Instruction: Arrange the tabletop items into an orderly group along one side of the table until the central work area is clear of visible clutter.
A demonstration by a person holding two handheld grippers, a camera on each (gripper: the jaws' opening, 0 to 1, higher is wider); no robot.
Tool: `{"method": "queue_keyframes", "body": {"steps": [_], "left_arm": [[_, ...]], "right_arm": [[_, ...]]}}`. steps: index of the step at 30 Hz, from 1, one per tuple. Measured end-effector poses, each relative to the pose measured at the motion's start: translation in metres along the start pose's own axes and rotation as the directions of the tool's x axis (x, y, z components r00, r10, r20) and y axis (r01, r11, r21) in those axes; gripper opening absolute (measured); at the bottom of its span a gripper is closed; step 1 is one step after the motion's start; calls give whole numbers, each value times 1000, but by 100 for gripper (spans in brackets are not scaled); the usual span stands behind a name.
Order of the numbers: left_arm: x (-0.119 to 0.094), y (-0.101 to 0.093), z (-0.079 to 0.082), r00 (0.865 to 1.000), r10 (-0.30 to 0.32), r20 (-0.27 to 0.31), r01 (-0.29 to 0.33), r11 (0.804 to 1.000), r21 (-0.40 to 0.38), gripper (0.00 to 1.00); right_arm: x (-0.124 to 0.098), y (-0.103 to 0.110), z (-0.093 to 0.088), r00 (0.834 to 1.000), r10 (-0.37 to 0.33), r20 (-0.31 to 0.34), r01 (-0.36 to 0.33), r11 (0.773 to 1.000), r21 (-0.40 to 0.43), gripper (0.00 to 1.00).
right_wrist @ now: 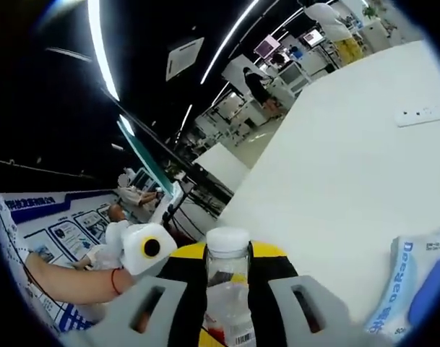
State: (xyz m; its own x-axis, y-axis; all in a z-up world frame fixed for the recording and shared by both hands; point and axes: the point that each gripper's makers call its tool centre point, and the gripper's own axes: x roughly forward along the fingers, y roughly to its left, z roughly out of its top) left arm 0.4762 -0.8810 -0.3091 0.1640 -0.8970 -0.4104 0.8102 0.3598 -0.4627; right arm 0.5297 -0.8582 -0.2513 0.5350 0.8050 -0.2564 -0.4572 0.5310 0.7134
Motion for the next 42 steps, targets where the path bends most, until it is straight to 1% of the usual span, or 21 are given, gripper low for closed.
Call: {"method": "queue_keyframes", "body": {"steps": [8,13,16,23,29,32,36,37,42], "left_arm": [[2,5,11,1000,8,6,-8,997,70,42],[4,8,23,1000,10,29,-13,994,104,42],[6,12,30,999,17,34,-21,991,133,42],[8,24,51,997,31,74,-44,982,182,42],[8,33,61,995,49,89,-69,971,228,42],[8,37,64,994,55,98,-78,966,247,41],[7,41,70,992,58,113,-87,959,270,41],[7,42,71,992,59,116,-89,958,274,41],[8,45,78,989,61,132,-98,950,296,40]], "right_arm": [[-4,5,11,1000,7,29,-5,998,-56,17],[-4,7,22,999,9,47,-4,995,-101,17],[-4,10,30,999,9,48,-1,989,-150,17],[1,12,49,997,24,74,-8,979,-204,17],[4,12,58,995,37,89,-13,968,-251,17],[6,15,61,994,46,97,-15,953,-303,17],[7,16,66,992,54,111,-14,942,-335,18],[8,17,67,992,57,116,-13,935,-354,18],[8,15,73,990,61,129,-4,916,-401,18]]}}
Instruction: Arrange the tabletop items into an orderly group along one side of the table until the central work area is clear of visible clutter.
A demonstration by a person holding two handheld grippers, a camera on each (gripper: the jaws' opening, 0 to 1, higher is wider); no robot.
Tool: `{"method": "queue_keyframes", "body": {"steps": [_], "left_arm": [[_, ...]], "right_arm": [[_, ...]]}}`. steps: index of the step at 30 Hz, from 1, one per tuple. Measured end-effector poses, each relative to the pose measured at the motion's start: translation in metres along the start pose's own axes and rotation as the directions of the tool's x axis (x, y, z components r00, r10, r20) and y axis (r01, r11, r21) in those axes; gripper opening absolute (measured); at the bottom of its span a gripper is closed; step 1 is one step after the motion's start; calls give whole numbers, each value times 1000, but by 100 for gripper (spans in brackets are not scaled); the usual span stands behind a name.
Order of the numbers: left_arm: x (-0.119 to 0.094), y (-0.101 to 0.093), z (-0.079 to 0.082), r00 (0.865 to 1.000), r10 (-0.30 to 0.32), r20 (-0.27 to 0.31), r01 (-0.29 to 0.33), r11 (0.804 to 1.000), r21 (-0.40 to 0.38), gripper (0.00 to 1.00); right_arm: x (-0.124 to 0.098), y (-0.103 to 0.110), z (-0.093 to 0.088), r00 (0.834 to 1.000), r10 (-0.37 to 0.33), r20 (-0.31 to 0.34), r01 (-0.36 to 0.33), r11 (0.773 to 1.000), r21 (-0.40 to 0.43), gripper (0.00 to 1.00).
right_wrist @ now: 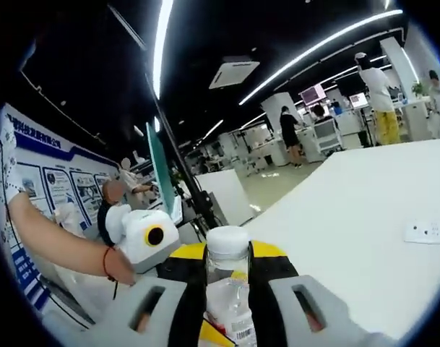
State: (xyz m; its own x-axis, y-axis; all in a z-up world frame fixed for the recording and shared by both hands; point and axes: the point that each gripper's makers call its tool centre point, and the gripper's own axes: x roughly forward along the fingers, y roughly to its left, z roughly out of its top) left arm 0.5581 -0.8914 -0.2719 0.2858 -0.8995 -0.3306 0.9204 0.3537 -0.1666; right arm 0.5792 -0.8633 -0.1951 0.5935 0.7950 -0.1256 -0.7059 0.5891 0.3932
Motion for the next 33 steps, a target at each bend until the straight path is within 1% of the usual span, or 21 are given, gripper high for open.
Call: {"method": "queue_keyframes", "body": {"steps": [5,7,11,18,23,27,30,33], "left_arm": [[3,5,4,1000,5,15,-5,1000,18,40],[4,6,4,1000,6,13,-6,1000,24,40],[5,8,3,1000,16,14,-16,999,40,39],[5,12,2,999,30,16,-31,998,53,39],[5,11,0,999,30,17,-31,998,53,39],[6,11,-2,999,33,11,-34,997,64,39],[7,10,-2,999,35,17,-36,997,66,39],[9,8,-3,999,35,17,-37,997,74,39]], "right_arm": [[0,-3,5,1000,-3,8,3,999,-40,18],[1,-4,4,1000,-3,6,3,999,-46,18],[2,0,1,1000,-6,-4,5,993,-115,18],[4,2,-1,1000,-18,-7,17,985,-169,18],[4,0,-3,1000,-20,-12,18,982,-187,18],[3,3,-6,999,-24,-25,18,976,-219,18],[2,3,-7,999,-30,-28,22,969,-247,18],[0,3,-8,999,-34,-31,25,965,-261,18]]}}
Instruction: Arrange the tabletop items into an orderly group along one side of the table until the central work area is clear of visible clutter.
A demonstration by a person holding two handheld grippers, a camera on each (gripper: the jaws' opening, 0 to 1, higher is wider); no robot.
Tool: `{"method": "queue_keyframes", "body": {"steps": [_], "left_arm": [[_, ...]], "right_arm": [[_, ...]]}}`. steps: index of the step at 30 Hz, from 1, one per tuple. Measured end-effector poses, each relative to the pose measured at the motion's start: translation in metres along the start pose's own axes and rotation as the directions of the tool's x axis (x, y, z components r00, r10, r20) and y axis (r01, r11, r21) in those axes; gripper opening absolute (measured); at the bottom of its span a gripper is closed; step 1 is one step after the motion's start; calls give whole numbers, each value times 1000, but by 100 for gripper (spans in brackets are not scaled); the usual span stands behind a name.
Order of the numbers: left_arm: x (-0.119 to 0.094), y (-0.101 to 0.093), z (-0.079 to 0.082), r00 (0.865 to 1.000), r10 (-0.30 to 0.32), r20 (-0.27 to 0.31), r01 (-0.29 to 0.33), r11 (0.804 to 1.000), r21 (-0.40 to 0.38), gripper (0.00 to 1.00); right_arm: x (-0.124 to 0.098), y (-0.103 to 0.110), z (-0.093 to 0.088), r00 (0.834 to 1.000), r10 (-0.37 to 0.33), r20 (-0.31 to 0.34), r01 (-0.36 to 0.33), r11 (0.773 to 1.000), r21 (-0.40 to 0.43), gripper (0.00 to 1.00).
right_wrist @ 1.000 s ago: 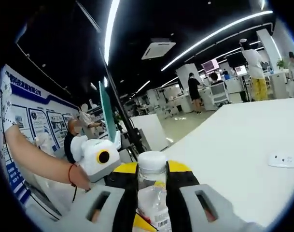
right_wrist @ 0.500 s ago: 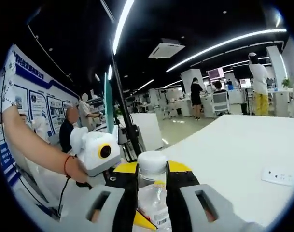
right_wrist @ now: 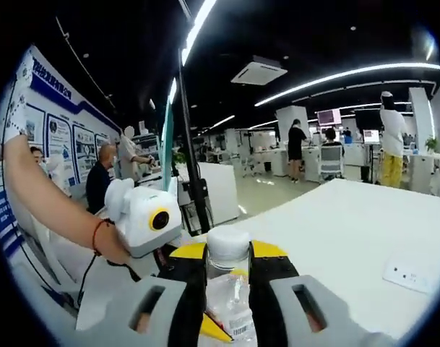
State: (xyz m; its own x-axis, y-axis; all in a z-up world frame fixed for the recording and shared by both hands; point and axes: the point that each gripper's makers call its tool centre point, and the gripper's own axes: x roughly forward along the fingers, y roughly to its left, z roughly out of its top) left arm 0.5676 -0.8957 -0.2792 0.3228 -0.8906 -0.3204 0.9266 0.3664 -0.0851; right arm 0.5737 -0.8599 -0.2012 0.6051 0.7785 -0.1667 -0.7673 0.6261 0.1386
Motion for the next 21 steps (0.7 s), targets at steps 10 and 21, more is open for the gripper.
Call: {"method": "queue_keyframes", "body": {"steps": [10,21], "left_arm": [[3,-5,-5,1000,0,-12,0,1000,24,39],[4,-5,-7,1000,-6,-9,6,1000,29,39]], "right_arm": [[-7,0,-7,1000,-5,-2,5,1000,-6,18],[-6,4,-9,1000,-17,-12,17,999,-34,18]]}}
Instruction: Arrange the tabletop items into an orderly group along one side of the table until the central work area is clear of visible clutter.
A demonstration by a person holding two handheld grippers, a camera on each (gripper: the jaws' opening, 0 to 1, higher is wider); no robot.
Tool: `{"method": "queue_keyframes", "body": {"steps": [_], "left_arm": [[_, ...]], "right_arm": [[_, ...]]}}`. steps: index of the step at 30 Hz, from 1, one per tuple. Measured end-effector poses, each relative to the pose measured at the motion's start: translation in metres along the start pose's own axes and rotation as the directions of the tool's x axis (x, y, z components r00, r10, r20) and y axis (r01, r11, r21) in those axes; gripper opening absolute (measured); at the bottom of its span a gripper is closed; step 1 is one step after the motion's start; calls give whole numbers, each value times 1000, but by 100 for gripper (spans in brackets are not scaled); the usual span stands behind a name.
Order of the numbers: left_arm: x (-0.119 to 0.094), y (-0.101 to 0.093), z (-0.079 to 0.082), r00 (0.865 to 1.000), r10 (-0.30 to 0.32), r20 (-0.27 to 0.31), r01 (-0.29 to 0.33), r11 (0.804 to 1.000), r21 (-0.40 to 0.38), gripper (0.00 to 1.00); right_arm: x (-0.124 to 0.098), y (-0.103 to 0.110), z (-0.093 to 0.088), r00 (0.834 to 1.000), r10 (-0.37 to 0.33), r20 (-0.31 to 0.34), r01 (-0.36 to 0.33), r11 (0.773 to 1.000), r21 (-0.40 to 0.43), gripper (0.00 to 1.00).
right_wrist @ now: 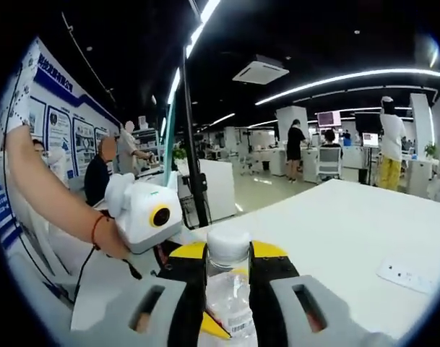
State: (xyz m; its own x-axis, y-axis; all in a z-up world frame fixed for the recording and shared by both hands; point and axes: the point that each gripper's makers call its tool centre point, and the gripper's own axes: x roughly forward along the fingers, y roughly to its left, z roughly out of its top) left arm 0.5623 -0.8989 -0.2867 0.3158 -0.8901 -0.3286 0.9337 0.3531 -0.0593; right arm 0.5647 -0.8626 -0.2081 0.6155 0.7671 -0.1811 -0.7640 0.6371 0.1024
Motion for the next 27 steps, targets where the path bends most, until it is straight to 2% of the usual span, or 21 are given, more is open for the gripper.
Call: {"method": "queue_keyframes", "body": {"steps": [18,27], "left_arm": [[0,-6,-3,999,-47,-17,48,998,38,40],[0,-9,-5,998,-55,-17,55,998,-5,40]], "right_arm": [[-5,4,-4,997,-80,0,79,995,-66,19],[-10,5,-6,996,-84,-17,82,994,-66,20]]}}
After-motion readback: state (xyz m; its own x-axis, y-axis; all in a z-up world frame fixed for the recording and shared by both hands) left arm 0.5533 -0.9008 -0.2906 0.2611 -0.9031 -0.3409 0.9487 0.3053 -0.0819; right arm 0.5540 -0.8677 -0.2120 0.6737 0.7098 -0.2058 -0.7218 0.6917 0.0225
